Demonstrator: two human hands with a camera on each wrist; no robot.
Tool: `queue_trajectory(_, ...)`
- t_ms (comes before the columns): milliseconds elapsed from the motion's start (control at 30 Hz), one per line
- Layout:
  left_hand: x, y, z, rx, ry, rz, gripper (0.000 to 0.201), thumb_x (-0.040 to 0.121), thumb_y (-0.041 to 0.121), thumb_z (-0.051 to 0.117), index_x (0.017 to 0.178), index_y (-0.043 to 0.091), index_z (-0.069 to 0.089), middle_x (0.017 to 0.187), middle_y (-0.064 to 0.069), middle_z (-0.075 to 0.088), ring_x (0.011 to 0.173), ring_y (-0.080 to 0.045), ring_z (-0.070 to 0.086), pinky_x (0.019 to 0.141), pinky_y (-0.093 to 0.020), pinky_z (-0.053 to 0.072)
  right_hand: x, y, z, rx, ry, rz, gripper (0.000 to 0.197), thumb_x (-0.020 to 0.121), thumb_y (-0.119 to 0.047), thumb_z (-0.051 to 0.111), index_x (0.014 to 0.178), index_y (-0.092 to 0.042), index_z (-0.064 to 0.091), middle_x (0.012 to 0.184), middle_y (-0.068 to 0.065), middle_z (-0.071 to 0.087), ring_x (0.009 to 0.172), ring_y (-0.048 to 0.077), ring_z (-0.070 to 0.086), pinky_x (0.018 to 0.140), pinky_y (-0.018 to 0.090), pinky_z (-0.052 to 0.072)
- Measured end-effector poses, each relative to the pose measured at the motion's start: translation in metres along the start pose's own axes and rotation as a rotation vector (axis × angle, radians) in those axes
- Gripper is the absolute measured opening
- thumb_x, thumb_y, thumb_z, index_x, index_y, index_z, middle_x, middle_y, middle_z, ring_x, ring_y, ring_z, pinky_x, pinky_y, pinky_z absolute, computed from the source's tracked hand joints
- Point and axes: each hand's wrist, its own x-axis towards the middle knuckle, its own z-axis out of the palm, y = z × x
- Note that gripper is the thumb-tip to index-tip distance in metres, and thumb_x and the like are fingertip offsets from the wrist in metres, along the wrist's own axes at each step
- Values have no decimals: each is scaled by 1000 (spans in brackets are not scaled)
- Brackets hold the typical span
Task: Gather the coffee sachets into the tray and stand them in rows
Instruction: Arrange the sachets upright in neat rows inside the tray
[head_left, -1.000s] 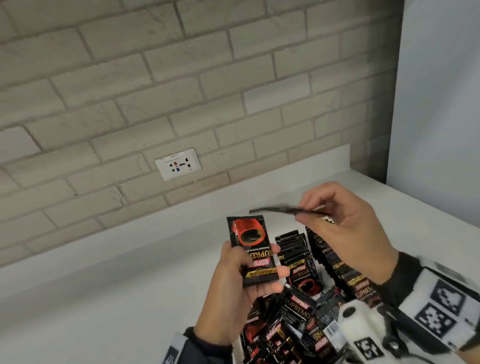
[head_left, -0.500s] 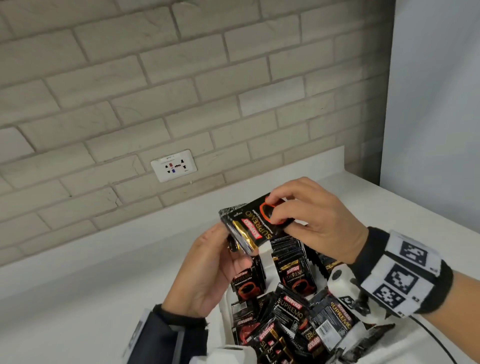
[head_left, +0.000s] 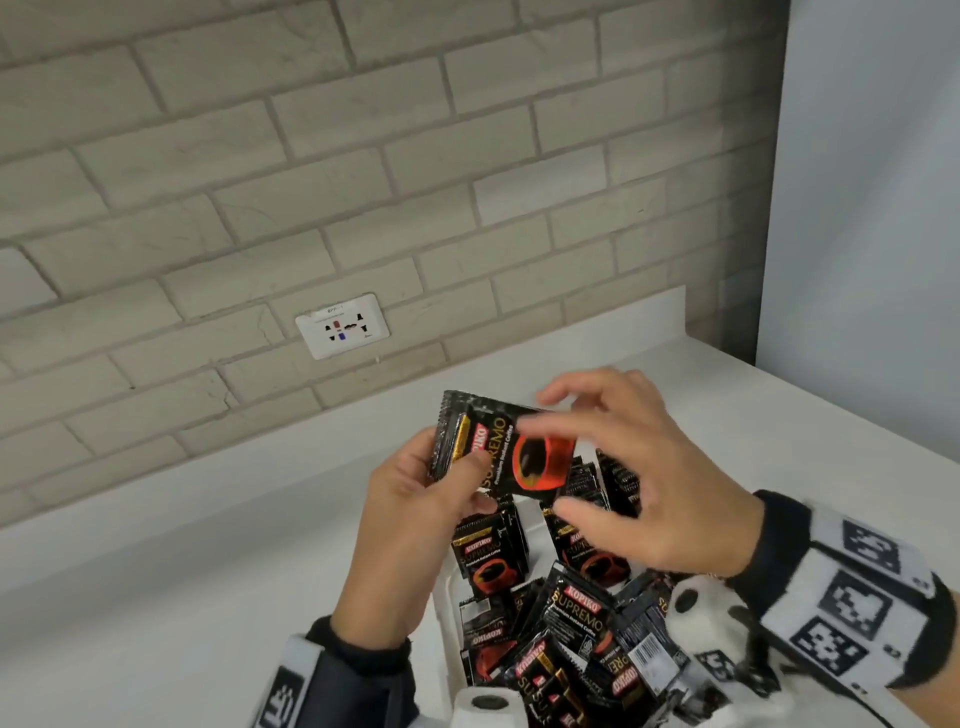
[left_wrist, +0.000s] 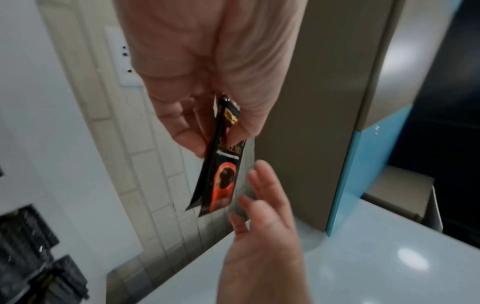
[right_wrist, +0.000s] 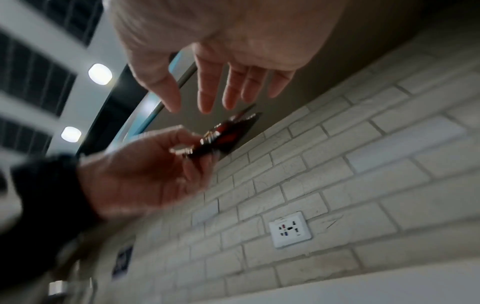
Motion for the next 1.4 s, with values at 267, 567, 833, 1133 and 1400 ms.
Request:
queue_trajectory(267, -4, 7, 11, 161, -136, 148, 19, 73, 16, 74, 87, 27, 68, 67, 9, 65, 60, -3, 57, 58, -14, 45, 16, -21, -7, 463, -33, 378, 71, 78, -3, 68, 114, -54, 35, 87, -3, 69, 78, 12, 68, 73, 29, 56)
queue_trajectory(567, 1, -14, 4, 252, -89, 134, 18, 70, 11, 73, 77, 25, 64, 67, 9, 65, 67, -8, 61, 67, -19, 51, 16, -13, -3, 301, -143, 412, 68, 80, -12, 68, 127, -43, 31, 106, -12, 58, 93, 6, 60, 86, 20, 48)
queue_trajectory(833, 0, -30, -10, 599, -174, 141, 20, 78, 11, 71, 85, 28, 64, 79, 4, 69, 70, -6, 64, 70, -15, 49, 46, -9, -2, -224, -597, 226, 39, 84, -22, 64, 122, -27, 56, 111, -4, 64, 104, 12, 57, 92, 32, 44)
queue_trajectory(1133, -6, -81, -41, 1152, -558, -279, 32, 99, 32, 40, 104, 10, 62, 97, -4, 65, 88, -18, 59, 68, -19, 42, 57, 18, 32, -325, -779, 317, 37, 85, -21, 65, 120, -17, 56, 121, 1, 58, 110, 17, 53, 87, 25, 39)
queue_trajectory(1400, 8, -104, -32, 1285, -833, -425, 42, 102, 22, 26, 136, 4, 42, 142, -12, 42, 129, -23, 41, 108, -32, 31, 66, 19, 82, -352, -926, 273, 34, 85, -18, 64, 117, -14, 54, 118, 4, 56, 100, 17, 53, 79, 26, 40)
